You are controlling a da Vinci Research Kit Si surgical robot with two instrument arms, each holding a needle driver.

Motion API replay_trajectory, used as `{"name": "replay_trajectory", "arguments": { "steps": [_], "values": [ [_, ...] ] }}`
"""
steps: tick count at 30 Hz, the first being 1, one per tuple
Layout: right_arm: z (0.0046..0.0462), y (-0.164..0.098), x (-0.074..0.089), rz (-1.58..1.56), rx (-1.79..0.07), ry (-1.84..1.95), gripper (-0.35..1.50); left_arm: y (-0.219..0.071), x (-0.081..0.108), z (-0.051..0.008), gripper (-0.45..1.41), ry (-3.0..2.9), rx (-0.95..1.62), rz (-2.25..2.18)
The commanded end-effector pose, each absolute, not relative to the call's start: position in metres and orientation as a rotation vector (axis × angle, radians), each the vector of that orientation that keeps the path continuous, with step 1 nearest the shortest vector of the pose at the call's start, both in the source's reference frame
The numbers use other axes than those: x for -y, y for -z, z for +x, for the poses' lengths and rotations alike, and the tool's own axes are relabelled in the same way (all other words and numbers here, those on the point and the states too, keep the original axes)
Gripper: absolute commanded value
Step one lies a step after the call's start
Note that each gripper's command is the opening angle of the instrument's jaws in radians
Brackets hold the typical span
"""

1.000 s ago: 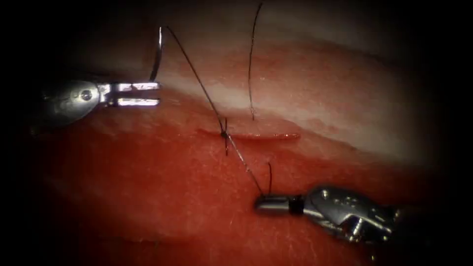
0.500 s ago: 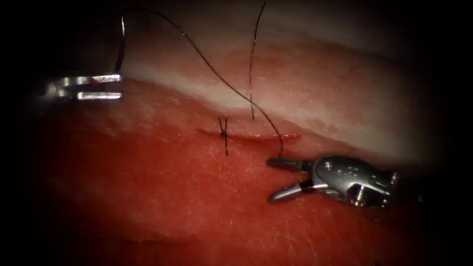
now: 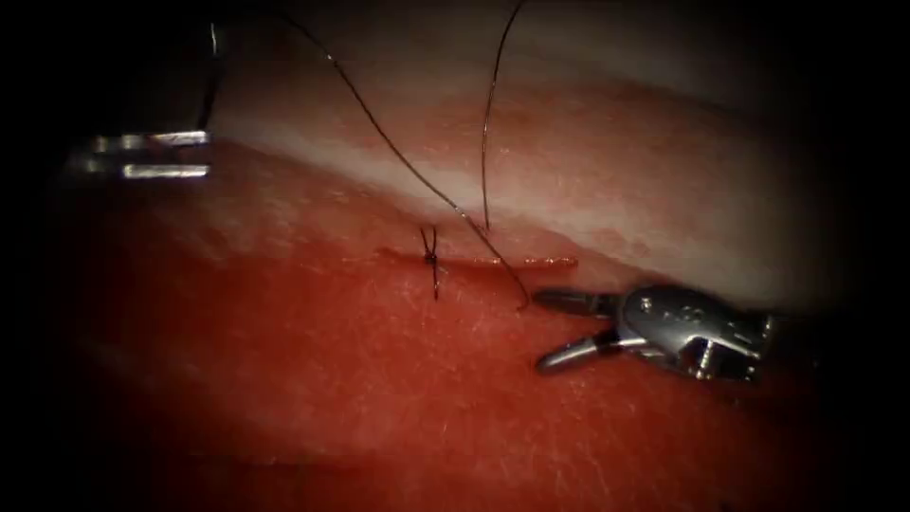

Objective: Wound Closure

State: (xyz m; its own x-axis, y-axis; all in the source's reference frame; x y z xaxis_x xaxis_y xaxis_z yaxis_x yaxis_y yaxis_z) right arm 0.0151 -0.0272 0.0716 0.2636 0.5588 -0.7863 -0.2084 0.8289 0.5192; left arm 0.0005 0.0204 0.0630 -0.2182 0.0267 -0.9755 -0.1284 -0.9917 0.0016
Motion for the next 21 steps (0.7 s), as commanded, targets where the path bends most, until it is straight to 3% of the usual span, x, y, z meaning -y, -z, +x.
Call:
{"name": "replay_trajectory", "arguments": {
  "steps": [1,14,16,18,19,21],
  "values": [
    [0.0152,-0.0719,0.0275,0.346,-1.201,-0.530,1.36,-0.0634,-0.0208,0.0002,-0.45,-2.375,-0.127,-1.899],
    [0.0206,-0.0750,0.0264,0.336,-1.213,-0.539,1.31,-0.0614,-0.0197,-0.0003,-0.45,-2.355,-0.114,-1.945],
    [0.0206,-0.0751,0.0267,0.343,-1.210,-0.529,0.94,-0.0615,-0.0197,-0.0003,-0.45,-2.355,-0.114,-1.945],
    [0.0203,-0.0748,0.0269,0.353,-1.206,-0.521,-0.17,-0.0618,-0.0198,-0.0003,-0.45,-2.355,-0.114,-1.946],
    [0.0200,-0.0745,0.0269,0.357,-1.205,-0.526,-0.35,-0.0619,-0.0198,-0.0003,-0.45,-2.355,-0.114,-1.947],
    [0.0194,-0.0740,0.0269,0.405,-1.183,-0.579,-0.35,-0.0623,-0.0200,-0.0003,-0.45,-2.354,-0.114,-1.948]
  ]
}}
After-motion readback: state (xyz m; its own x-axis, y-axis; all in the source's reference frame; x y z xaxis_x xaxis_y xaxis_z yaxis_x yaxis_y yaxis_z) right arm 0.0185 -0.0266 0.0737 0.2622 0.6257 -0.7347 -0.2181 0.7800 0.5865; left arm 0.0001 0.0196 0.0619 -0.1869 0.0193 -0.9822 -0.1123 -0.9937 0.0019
